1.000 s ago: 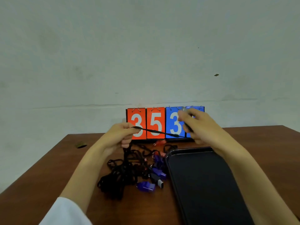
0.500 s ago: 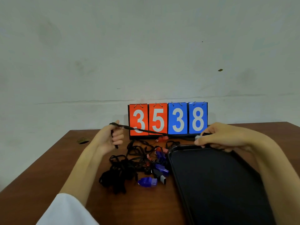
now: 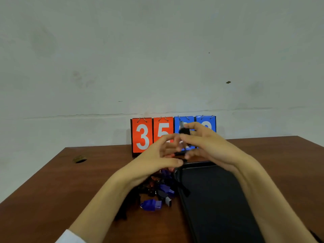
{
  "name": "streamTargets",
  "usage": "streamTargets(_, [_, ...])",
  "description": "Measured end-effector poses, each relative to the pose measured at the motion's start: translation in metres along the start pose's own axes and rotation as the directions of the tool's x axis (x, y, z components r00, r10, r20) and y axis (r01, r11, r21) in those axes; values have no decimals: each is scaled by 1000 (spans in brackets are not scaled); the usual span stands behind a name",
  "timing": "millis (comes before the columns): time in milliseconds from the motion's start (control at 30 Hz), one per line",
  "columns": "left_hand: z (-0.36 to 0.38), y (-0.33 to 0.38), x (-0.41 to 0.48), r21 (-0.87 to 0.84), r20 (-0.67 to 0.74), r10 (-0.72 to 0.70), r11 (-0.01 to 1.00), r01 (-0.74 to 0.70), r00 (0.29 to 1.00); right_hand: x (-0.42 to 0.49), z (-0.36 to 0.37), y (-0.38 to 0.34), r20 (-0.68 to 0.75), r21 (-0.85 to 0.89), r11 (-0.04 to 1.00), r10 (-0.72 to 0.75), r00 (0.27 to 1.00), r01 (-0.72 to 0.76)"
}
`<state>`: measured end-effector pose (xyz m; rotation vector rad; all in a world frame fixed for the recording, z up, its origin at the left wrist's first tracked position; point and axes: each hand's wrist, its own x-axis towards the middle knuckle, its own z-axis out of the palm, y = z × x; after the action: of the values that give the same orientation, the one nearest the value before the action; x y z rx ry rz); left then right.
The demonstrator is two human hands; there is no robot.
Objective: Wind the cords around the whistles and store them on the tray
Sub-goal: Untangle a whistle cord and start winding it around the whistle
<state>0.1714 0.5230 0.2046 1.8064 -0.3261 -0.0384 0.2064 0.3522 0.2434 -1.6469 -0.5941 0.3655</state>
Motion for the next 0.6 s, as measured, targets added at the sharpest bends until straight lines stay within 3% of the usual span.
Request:
streamTargets(67, [17, 1, 3, -445, -16, 43, 894, -46, 999, 0, 11, -1, -58, 54, 997, -54, 997, 58])
streamTargets(133, [25, 1, 6, -614, -49, -46, 789, 6, 998, 2, 16, 0, -161, 91, 989, -100, 982, 116])
streamTargets(267, [19, -2, 2, -492, -98, -132, 868, 67, 986, 14, 15, 14, -405, 297, 944, -13, 914, 145])
streamTargets(333, [16, -3, -1, -392, -111, -127, 917, 74, 986, 20, 11, 23, -361, 543, 835, 135, 923, 91])
streamTargets(400, [14, -5, 0, -300, -135, -144, 949, 98, 980, 21, 9, 28, -222, 768, 640, 267, 938, 0])
streamTargets(467, [12, -7, -1, -226, -158, -167, 965, 129, 973, 21, 11, 33, -127, 855, 515, 322, 938, -61])
streamTargets(500, [11, -7, -1, -206, -160, -176, 968, 142, 971, 22, 13, 35, -124, 855, 514, 328, 937, -66])
streamTargets(600, [8, -5, -2, -167, -133, -202, 970, 179, 970, 26, 18, 38, -210, 764, 644, 315, 925, -46])
